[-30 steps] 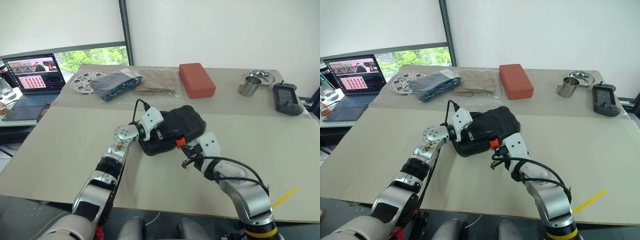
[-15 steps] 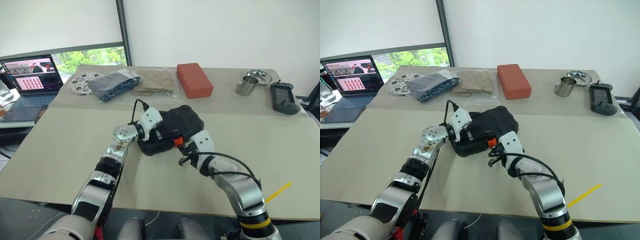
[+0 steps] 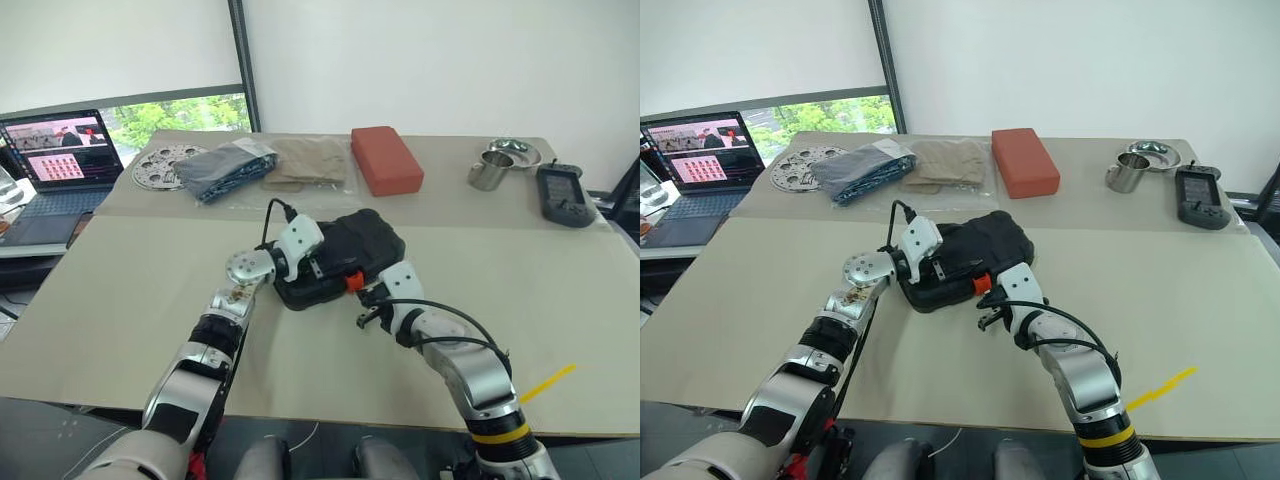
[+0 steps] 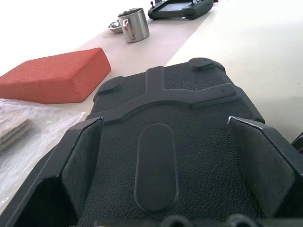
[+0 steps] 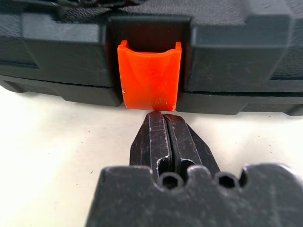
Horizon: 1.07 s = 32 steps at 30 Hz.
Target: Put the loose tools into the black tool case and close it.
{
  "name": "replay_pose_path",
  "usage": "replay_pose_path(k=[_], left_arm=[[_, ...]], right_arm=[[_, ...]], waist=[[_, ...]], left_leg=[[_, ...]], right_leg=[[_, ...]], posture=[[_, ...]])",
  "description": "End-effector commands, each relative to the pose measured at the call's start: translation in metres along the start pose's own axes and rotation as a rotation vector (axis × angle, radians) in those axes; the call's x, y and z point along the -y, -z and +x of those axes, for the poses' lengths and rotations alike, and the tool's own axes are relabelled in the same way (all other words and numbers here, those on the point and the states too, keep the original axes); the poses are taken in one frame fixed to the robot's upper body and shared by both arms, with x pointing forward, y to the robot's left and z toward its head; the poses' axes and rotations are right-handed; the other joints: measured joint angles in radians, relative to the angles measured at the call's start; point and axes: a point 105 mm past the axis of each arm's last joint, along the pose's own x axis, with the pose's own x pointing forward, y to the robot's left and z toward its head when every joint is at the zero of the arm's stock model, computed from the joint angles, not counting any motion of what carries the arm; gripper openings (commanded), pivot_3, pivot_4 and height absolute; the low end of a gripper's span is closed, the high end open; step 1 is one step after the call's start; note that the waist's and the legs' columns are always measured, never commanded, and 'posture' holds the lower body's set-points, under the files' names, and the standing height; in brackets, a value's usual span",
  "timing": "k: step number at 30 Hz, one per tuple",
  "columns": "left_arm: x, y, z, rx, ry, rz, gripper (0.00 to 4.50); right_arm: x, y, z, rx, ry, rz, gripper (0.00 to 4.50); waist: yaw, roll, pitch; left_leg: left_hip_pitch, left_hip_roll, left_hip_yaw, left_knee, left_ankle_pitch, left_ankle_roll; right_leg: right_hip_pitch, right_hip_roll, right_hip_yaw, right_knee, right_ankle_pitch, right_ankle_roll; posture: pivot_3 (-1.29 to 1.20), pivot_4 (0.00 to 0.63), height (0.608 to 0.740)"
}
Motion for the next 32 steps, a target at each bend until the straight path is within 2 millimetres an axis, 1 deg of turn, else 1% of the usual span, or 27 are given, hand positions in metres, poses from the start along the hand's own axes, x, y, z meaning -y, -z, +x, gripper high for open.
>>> replay_pose_path(k=[1, 3, 4, 5, 7, 9, 11, 12, 13, 14, 16, 20, 21, 23, 25, 28, 32], left_arm=[[-0.001, 0.012, -0.009, -0.015, -0.036, -0.112, 4.50], [-0.010, 0.003, -0.014, 0.024, -0.072, -0.131, 4.50], [-0.016, -0.005, -0.020, 0.049, -0.088, -0.132, 4.50], [-0.024, -0.014, -0.030, 0.078, -0.118, -0.144, 4.50], [-0.038, -0.025, -0.052, 0.110, -0.172, -0.165, 4.50], [-0.044, -0.029, -0.075, 0.118, -0.220, -0.180, 4.50], [-0.042, -0.024, -0.097, 0.077, -0.247, -0.177, 4.50], [-0.041, -0.021, -0.106, 0.057, -0.256, -0.183, 4.50], [-0.040, -0.015, -0.121, 0.029, -0.290, -0.200, 4.50], [-0.039, -0.010, -0.133, 0.004, -0.322, -0.217, 4.50], [-0.033, -0.002, -0.155, -0.025, -0.356, -0.242, 4.50], [-0.011, 0.014, -0.186, -0.103, -0.352, -0.302, 4.50], [-0.007, 0.018, -0.192, -0.121, -0.358, -0.306, 4.50], [-0.003, 0.026, -0.200, -0.166, -0.384, -0.303, 4.50], [0.001, 0.036, -0.206, -0.237, -0.416, -0.277, 4.50], [0.009, 0.039, -0.206, -0.260, -0.413, -0.286, 4.50], [0.018, 0.044, -0.203, -0.294, -0.369, -0.290, 4.50]], right_arm=[[-0.001, -0.030, -0.015, 0.145, -0.050, -0.034, 0.04], [0.005, -0.028, -0.021, 0.146, -0.052, -0.035, 0.04], [0.009, -0.028, -0.026, 0.160, -0.054, -0.042, 0.04], [0.017, -0.026, -0.034, 0.166, -0.058, -0.054, 0.04], [0.031, -0.025, -0.049, 0.193, -0.085, -0.035, 0.04], [0.042, -0.027, -0.061, 0.219, -0.105, -0.012, 0.04], [0.061, -0.025, -0.071, 0.235, -0.077, -0.010, 0.59], [0.070, -0.023, -0.075, 0.238, -0.066, -0.013, 0.86], [0.081, -0.020, -0.081, 0.245, -0.058, -0.013, 1.07], [0.091, -0.016, -0.086, 0.250, -0.048, -0.018, 1.57], [0.104, -0.009, -0.096, 0.259, -0.058, -0.038, 2.23], [0.117, 0.010, -0.112, 0.247, -0.129, -0.096, 3.56], [0.120, 0.014, -0.115, 0.242, -0.138, -0.104, 3.99], [0.125, 0.019, -0.119, 0.230, -0.148, -0.122, 4.48], [0.131, 0.022, -0.123, 0.224, -0.153, -0.133, 4.48], [0.140, 0.022, -0.125, 0.230, -0.144, -0.146, 4.48], [0.140, 0.023, -0.125, 0.219, -0.161, -0.153, 4.48]], waist=[[-0.001, 0.000, 0.000], [-0.001, 0.000, 0.000], [-0.002, 0.000, 0.000], [-0.005, 0.000, 0.001], [-0.007, -0.001, 0.003], [-0.011, 0.000, 0.006], [-0.013, 0.000, 0.007], [-0.011, 0.000, 0.007], [-0.007, 0.000, 0.007], [-0.003, 0.001, 0.007], [0.000, 0.001, 0.008], [0.004, 0.001, 0.011], [0.005, 0.001, 0.011], [0.006, 0.002, 0.012], [0.003, 0.002, 0.013], [-0.001, 0.002, 0.013], [-0.002, 0.003, 0.013]], left_leg=[[-0.001, 0.000, 0.000, 0.000, 0.000, 0.000], [-0.001, 0.000, 0.000, 0.000, 0.000, 0.000], [-0.001, 0.000, 0.000, -0.001, 0.000, 0.000], [-0.001, 0.000, 0.000, -0.002, 0.000, 0.000], [-0.001, 0.000, 0.000, -0.004, 0.000, 0.000], [-0.002, 0.002, 0.000, -0.007, 0.000, 0.000], [-0.002, 0.003, -0.001, -0.009, 0.000, 0.000], [-0.002, 0.003, -0.002, -0.011, 0.000, 0.000], [-0.002, 0.003, -0.002, -0.011, 0.000, 0.000], [-0.002, 0.003, -0.002, -0.012, 0.000, 0.000], [-0.002, 0.002, -0.002, -0.012, 0.000, 0.000], [-0.002, 0.001, -0.001, -0.012, 0.000, 0.001], [-0.002, 0.001, -0.001, -0.012, 0.000, 0.001], [-0.001, 0.001, -0.001, -0.012, 0.000, 0.001], [-0.001, 0.002, 0.000, -0.011, 0.000, 0.001], [-0.001, 0.002, 0.000, -0.010, 0.000, 0.001], [-0.001, 0.003, 0.000, -0.010, 0.000, 0.001]], right_leg=[[0.000, 0.000, 0.000, 0.000, 0.000, 0.000], [-0.001, 0.000, 0.000, 0.000, 0.000, 0.000], [-0.001, 0.000, 0.000, -0.001, 0.000, 0.000], [-0.001, 0.000, 0.000, -0.001, 0.000, 0.000], [-0.002, 0.000, 0.000, -0.002, 0.000, 0.000], [-0.003, 0.001, 0.000, -0.005, 0.000, 0.000], [-0.003, 0.002, 0.000, -0.007, 0.001, -0.001], [-0.003, 0.002, -0.001, -0.008, 0.003, -0.005], [-0.003, 0.001, -0.001, -0.009, 0.004, -0.007], [-0.002, 0.000, -0.001, -0.010, 0.004, -0.007], [-0.002, -0.002, -0.001, -0.011, 0.004, -0.007], [0.000, -0.006, -0.001, -0.013, 0.004, -0.008], [0.000, -0.006, -0.001, -0.014, 0.004, -0.008], [0.001, -0.007, -0.001, -0.013, 0.004, -0.008], [0.001, -0.007, -0.001, -0.013, 0.004, -0.008], [0.001, -0.006, -0.001, -0.012, 0.004, -0.009], [0.001, -0.006, 0.000, -0.012, 0.005, -0.009]], posture=[[0.00, 0.150, 0.740], [0.00, 0.150, 0.740], [0.00, 0.150, 0.740], [0.00, 0.150, 0.740], [0.00, 0.150, 0.740], [0.00, 0.150, 0.740], [0.00, 0.150, 0.740], [0.00, 0.150, 0.740], [0.00, 0.150, 0.740], [0.00, 0.150, 0.740], [0.00, 0.150, 0.740], [0.00, 0.150, 0.740], [0.00, 0.150, 0.740], [0.00, 0.150, 0.740], [0.00, 0.150, 0.740], [0.00, 0.150, 0.740], [0.00, 0.150, 0.740]])
